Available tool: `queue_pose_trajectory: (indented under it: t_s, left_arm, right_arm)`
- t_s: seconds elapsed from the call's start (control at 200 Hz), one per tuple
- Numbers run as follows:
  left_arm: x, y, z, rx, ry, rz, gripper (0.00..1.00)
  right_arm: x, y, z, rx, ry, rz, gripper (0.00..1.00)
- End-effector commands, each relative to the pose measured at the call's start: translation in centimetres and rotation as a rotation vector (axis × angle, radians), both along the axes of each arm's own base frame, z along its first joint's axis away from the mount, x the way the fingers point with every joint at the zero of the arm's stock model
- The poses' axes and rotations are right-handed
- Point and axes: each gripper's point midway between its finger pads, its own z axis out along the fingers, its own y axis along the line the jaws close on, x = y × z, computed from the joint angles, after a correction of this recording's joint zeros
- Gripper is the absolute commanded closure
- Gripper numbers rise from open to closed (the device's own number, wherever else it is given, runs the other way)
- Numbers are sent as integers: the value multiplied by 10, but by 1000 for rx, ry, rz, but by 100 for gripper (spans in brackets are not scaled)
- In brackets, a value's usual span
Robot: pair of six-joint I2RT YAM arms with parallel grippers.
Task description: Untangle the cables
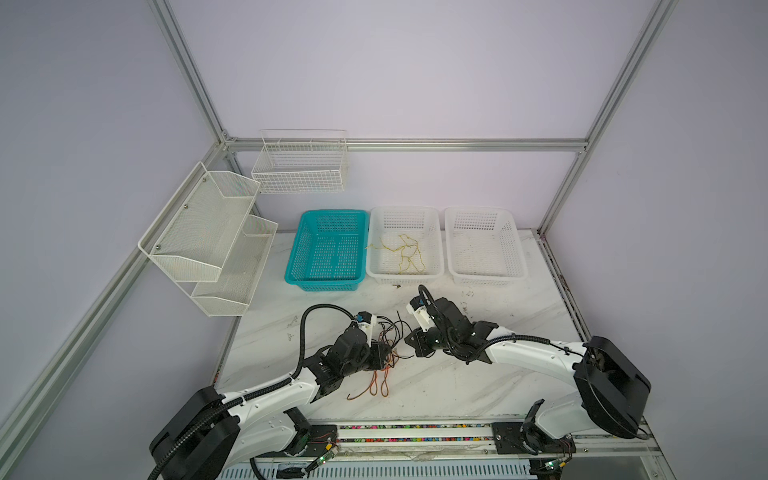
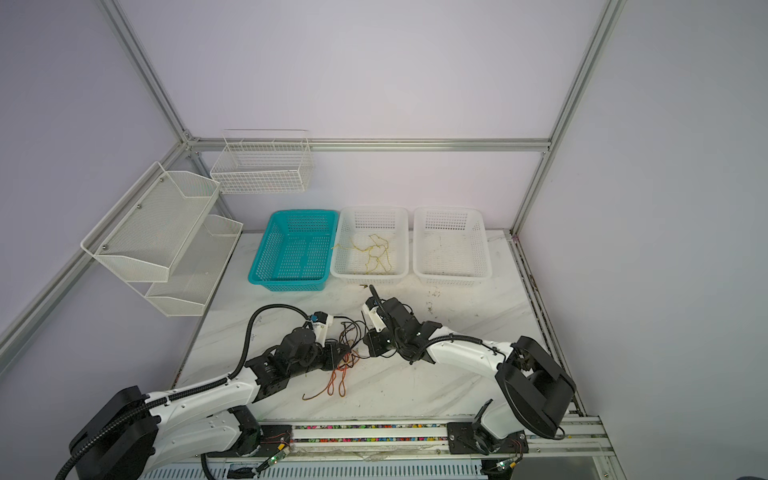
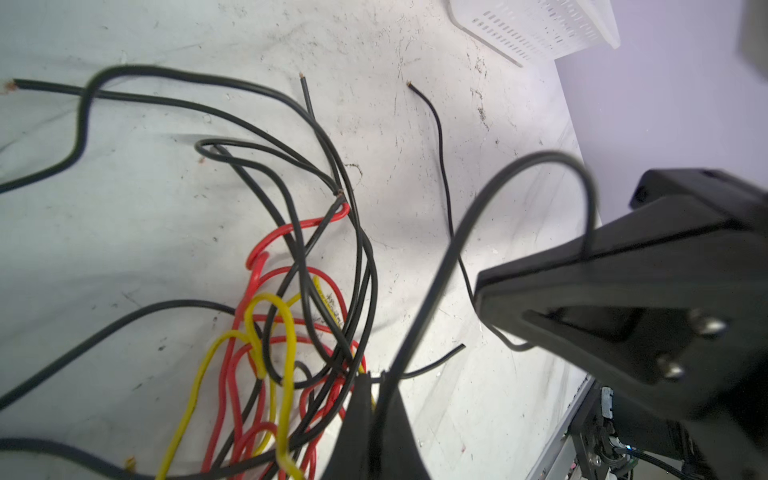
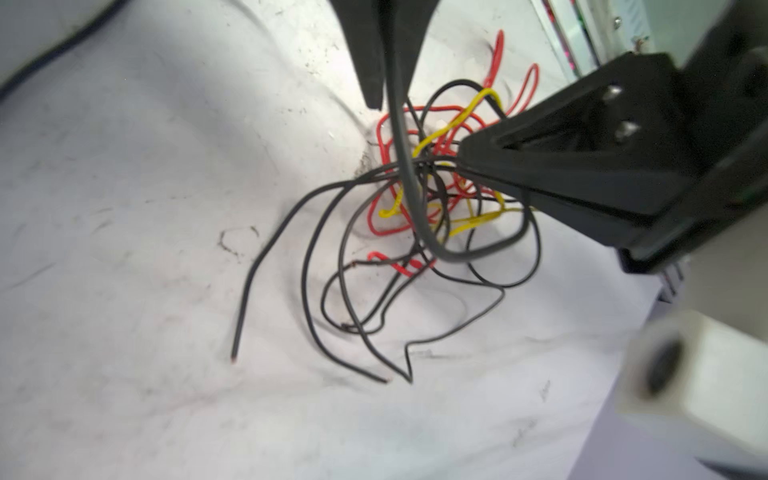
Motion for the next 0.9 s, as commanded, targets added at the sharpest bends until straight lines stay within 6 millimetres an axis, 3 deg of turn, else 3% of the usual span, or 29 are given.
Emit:
queue_pose_trajectory:
  t_s: [0.0,0.295,0.435,0.54,0.745,0.895]
  left_arm:
    - [1,-5,15,-23,-48,-24,91]
    - [-4,2,4,-8,-38,-12,69]
    - [-3,0,-1,-3,-30,-19,68]
    - [-3,-2,-5,-1,-22,-25,68]
    - [-2,-3,-8,-4,-17,-27,68]
    - [-3,-4,-5,-9,-22,-29,67]
  right_arm:
    - [19,-4,78,60,-175,-68,100]
    - [18,-27,226,197,-360,-135,100]
    - [12,-43,299,281,-455,-169,100]
    - [11,-56,341,329,-512,-223,100]
    - [44,-101,382,268,-664,-517,100]
    - [100,-148,377,171,-681,-785,100]
